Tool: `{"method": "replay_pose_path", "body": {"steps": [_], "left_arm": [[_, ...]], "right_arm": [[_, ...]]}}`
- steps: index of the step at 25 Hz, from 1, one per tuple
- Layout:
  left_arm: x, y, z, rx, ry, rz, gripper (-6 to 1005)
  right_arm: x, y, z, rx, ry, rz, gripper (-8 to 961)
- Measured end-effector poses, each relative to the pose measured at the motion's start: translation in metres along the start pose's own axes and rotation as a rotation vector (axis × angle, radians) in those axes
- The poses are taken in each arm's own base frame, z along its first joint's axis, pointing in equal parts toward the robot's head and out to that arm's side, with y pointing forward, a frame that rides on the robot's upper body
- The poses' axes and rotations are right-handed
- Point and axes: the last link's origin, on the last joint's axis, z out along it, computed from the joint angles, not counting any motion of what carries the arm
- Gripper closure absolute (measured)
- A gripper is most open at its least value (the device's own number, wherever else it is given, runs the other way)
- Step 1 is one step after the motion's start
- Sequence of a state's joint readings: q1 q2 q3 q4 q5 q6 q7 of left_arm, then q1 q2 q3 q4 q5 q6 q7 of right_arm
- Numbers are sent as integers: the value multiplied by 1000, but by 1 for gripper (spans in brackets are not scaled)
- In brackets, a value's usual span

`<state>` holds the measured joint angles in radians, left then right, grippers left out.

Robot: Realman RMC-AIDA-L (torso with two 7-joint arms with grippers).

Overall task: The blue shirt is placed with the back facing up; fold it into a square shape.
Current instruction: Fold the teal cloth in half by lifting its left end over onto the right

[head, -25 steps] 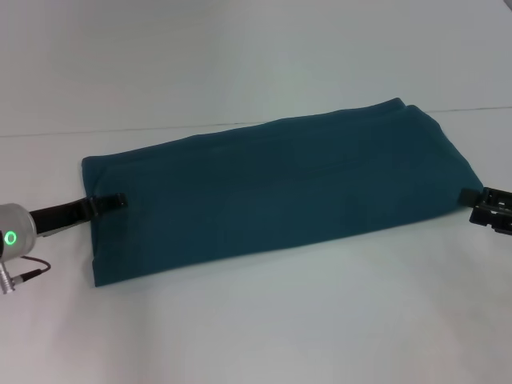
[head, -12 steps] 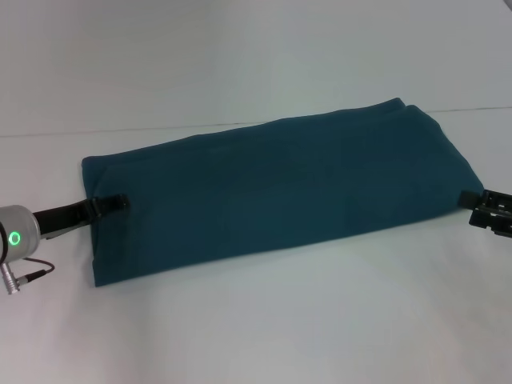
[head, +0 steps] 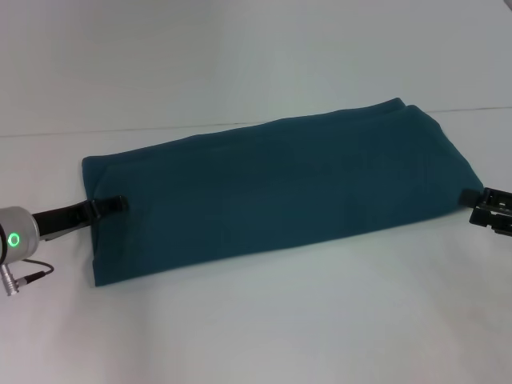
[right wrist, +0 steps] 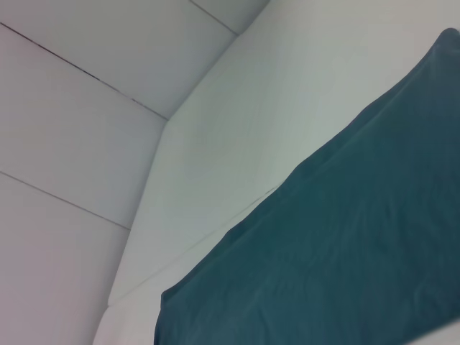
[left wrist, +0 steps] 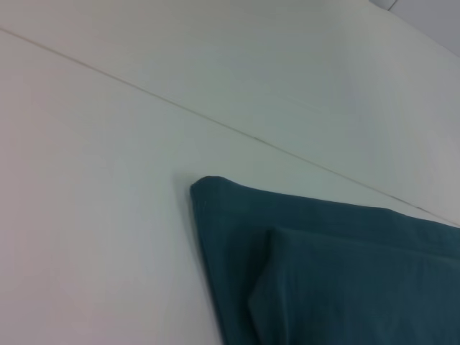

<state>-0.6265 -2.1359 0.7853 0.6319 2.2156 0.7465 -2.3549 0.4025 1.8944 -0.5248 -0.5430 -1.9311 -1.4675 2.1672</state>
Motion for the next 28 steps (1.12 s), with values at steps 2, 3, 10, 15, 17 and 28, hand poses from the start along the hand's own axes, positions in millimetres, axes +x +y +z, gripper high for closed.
{"method": "replay_pose_path", "body": {"steps": [2, 3, 10, 15, 17, 28], "left_arm": [[-1, 0, 0, 0, -1, -2, 141], [-1, 0, 0, 0, -2, -2, 141], [-4, -1, 0, -2, -9, -7, 141], [0, 2, -1, -10, 7, -4, 142], [3, 2, -2, -10, 18, -6, 142], [1, -3, -3, 8, 7, -18, 143]], "right_arm": [[0, 0, -1, -1, -3, 1, 193], [0, 0, -1, -1, -4, 1, 193], [0, -1, -2, 4, -5, 3, 193], [0, -2, -2, 6, -5, 3, 193], [0, -1, -2, 5, -5, 3, 193], [-1, -1, -2, 4, -10, 3, 193]]}}
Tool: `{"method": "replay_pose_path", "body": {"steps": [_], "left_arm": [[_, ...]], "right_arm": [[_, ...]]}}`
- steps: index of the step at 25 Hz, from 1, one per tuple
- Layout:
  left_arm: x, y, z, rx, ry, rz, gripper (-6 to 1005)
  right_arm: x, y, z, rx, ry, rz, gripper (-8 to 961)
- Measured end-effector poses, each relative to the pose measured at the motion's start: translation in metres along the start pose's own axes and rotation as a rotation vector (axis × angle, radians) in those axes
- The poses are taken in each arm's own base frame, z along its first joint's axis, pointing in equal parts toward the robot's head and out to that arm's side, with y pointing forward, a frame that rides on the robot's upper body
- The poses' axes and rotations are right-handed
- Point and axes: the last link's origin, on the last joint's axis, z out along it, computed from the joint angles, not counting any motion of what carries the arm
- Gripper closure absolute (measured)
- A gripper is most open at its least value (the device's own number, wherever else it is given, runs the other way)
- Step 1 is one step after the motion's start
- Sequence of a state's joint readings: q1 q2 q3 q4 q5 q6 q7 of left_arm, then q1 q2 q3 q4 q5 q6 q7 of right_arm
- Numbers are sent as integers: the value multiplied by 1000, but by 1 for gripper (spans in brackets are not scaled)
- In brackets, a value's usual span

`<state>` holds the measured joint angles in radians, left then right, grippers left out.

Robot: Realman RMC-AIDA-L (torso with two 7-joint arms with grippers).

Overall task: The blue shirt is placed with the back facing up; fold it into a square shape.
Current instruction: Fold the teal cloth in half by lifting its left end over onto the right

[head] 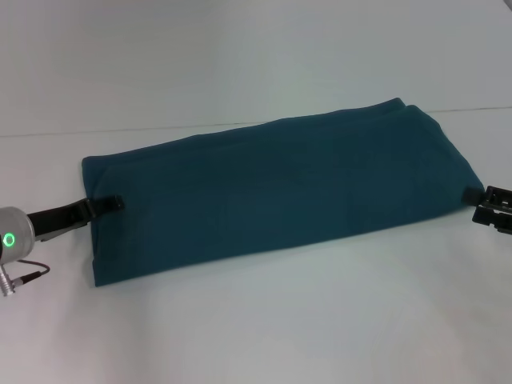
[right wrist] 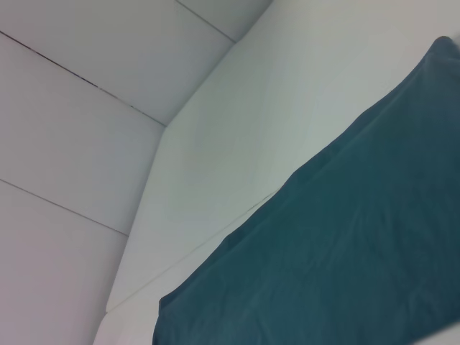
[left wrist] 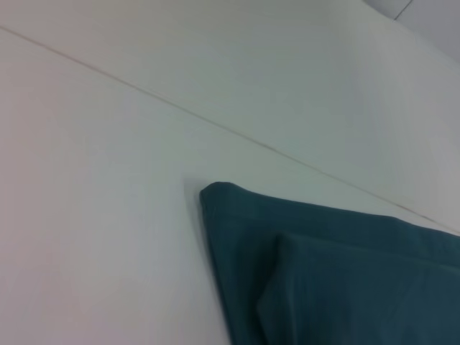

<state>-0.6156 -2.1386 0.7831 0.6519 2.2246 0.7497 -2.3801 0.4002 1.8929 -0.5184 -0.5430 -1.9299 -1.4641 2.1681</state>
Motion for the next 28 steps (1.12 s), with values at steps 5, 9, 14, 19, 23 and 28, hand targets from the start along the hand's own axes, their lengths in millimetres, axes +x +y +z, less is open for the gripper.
{"method": "replay_pose_path", "body": {"steps": [5, 9, 14, 19, 23, 28], "left_arm": [[-2, 0, 1, 1, -7, 1, 142], [-3, 0, 1, 2, -11, 0, 142], [-6, 2, 3, -4, -23, 3, 142], [-11, 16, 10, -33, -49, 29, 141], [-10, 32, 16, -66, -62, 49, 141], [-5, 41, 18, -81, -63, 63, 164]], "right_arm": [[-1, 0, 0, 0, -1, -2, 193], [-2, 0, 0, 4, -4, -2, 193], [-2, -2, 0, 14, -9, -2, 193], [-2, -1, 1, 14, -7, -3, 192], [-2, -2, 1, 14, -8, -1, 192], [-1, -2, -1, 14, -12, 4, 192]]}}
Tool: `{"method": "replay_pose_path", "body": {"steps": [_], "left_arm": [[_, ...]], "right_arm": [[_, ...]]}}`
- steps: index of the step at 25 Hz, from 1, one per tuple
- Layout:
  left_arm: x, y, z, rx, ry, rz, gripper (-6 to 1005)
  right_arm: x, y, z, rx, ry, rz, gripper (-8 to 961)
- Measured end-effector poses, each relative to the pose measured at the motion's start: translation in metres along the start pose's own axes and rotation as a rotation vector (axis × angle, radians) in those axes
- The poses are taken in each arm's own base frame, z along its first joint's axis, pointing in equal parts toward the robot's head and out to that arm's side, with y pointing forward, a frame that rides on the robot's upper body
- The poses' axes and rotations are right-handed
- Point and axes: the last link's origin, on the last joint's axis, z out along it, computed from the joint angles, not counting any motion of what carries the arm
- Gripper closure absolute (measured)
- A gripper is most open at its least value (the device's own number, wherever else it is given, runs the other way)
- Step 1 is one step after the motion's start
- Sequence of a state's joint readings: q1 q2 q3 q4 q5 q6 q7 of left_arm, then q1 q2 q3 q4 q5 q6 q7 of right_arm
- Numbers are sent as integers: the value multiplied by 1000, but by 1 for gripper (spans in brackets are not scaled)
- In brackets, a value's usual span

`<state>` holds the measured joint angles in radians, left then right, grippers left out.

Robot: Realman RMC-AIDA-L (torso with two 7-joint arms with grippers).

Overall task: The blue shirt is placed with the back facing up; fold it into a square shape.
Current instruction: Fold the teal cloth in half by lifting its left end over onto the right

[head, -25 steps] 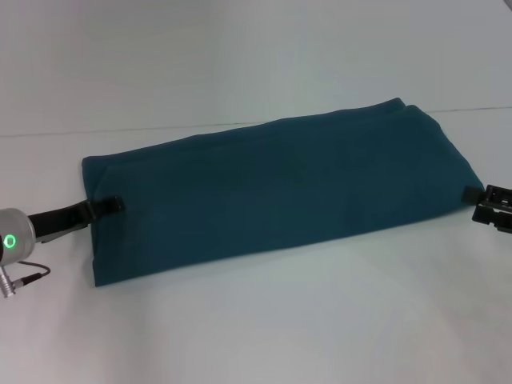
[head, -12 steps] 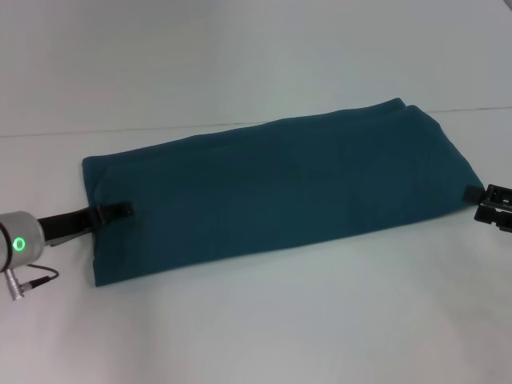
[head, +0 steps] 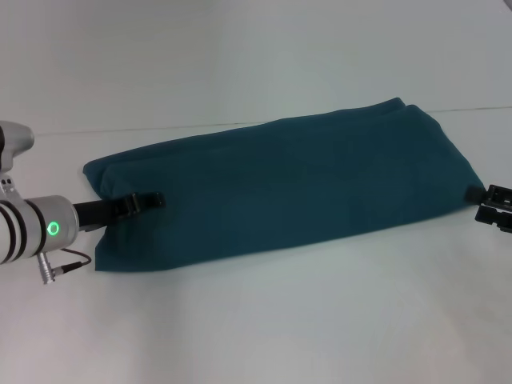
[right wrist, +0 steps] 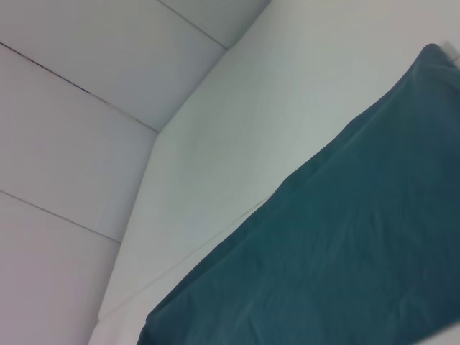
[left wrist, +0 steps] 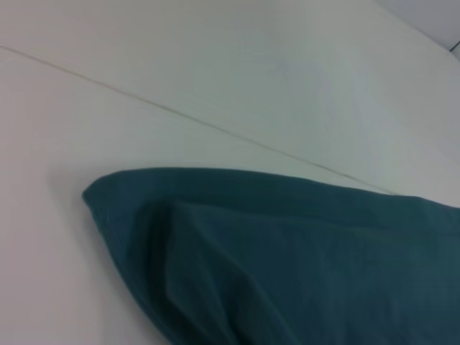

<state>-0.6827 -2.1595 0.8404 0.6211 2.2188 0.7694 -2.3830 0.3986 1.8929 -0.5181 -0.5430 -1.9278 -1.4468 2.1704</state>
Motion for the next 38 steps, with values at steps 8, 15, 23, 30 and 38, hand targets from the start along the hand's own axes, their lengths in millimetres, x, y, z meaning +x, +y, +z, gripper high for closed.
{"method": "replay_pose_path", "body": {"steps": [8, 15, 23, 30, 38], "left_arm": [[2, -1, -2, -2, 0, -10, 408], [6, 2, -3, -19, -1, 4, 650], [23, -4, -26, -61, -17, 51, 870], [52, -44, -61, 24, 2, 70, 945], [78, -71, -83, 200, 21, 204, 946]], "right_arm": [[-1, 0, -2, -5, -12, 5, 192], [-2, 1, -1, -8, -13, 3, 192], [0, 0, -1, -9, -13, 5, 193], [4, 0, 0, -9, -6, 8, 193], [7, -3, -3, -2, -9, 21, 193]]}}
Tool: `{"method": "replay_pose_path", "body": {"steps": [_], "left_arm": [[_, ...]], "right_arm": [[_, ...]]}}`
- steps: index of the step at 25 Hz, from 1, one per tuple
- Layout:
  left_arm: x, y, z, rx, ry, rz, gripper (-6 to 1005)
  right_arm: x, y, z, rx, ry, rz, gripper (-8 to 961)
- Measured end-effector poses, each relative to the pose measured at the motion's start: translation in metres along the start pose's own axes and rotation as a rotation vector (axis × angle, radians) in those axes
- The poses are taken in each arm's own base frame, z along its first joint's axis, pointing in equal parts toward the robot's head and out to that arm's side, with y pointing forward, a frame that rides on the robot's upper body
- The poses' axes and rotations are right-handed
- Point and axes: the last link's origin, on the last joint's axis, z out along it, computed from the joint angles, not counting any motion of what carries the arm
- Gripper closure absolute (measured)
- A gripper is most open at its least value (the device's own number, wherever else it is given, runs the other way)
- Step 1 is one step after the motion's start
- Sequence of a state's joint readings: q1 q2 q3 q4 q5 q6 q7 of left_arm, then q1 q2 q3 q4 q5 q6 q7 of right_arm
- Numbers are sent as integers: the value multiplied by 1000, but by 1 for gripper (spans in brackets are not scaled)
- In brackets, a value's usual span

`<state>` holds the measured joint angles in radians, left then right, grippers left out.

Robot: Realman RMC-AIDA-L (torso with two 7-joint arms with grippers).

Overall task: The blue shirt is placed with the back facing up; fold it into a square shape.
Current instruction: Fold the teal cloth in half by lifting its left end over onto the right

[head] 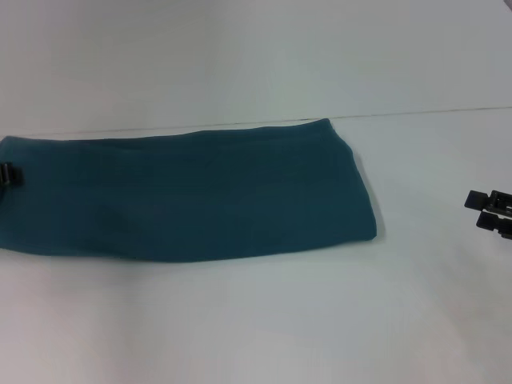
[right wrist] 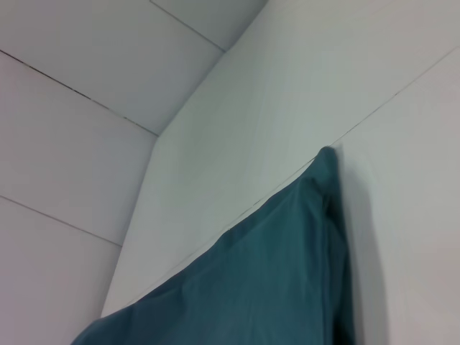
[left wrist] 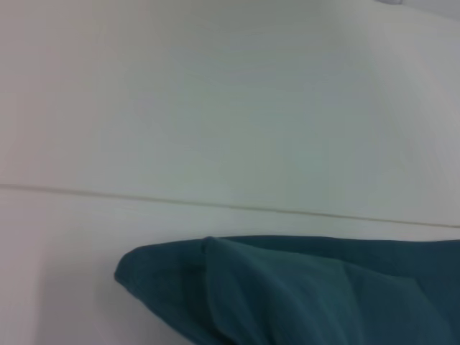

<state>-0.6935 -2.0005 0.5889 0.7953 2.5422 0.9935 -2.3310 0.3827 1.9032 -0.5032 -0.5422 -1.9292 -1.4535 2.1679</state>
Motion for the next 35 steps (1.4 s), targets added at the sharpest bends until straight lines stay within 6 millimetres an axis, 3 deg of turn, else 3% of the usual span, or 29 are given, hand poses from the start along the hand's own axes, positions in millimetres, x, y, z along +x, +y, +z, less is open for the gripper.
{"method": "replay_pose_path", "body": {"steps": [9, 11, 24, 27, 28, 35], "left_arm": [[5, 18, 7, 11, -33, 95, 950], [14, 31, 3, 2, -18, 122, 950], [92, 141, -41, -23, -58, 317, 951], [95, 149, -42, -19, -60, 332, 951], [105, 182, -43, -16, -71, 388, 951], [102, 244, -30, -43, -79, 588, 950]], "right_arm": [[2, -1, 2, 1, 3, 6, 193], [2, -1, 2, 1, 3, 5, 193], [0, -1, 0, 3, 2, -1, 192], [-1, -1, 1, 4, 2, -2, 192], [-1, -1, 1, 4, 2, -2, 192], [0, -1, 0, 5, 3, -1, 193]]}}
